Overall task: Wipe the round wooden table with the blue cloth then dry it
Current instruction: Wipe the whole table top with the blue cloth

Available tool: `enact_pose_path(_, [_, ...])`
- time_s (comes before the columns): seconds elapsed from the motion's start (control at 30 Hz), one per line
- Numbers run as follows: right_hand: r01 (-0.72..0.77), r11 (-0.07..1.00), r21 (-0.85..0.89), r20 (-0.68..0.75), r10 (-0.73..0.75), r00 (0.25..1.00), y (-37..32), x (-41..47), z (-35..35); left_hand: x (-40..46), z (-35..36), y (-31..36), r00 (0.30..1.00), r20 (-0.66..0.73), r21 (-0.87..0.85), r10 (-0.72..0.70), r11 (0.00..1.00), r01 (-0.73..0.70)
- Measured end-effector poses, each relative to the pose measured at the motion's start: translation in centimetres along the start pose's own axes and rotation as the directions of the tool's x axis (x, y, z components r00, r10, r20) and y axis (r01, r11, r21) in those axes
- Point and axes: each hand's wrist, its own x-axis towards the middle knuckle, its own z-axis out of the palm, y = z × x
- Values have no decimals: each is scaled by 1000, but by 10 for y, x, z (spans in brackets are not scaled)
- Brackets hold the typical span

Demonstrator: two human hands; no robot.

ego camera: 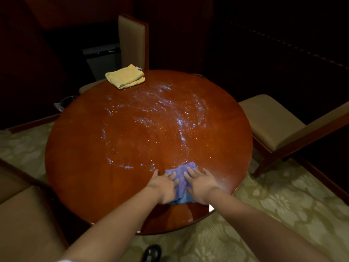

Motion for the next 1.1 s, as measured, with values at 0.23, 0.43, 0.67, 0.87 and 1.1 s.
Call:
enact_pose_path(0.23, [-4,998,64,3,4,1000,1,2,3,0,1,5,999,0,-92,-52,994,52])
enact_pose_path(0.43, [28,998,63,-18,-27,999,-4,-25,23,-19,10,21,999,-3,-130,-36,991,35])
enact_pose_path(0.67, [-47,998,39,-48,49,998,-21,-52,47,-33,28,51,990,-134,-138,-46,990,27])
enact_pose_path(0.87, [-69,994,84,-81,75,994,-6,-68,53,-26,25,55,987,-157,-141,-22,990,-1])
enact_pose_path(1.1, [-146,988,53,-50,148,988,17,-34,35,8,10,52,983,-173,-173,-54,985,23])
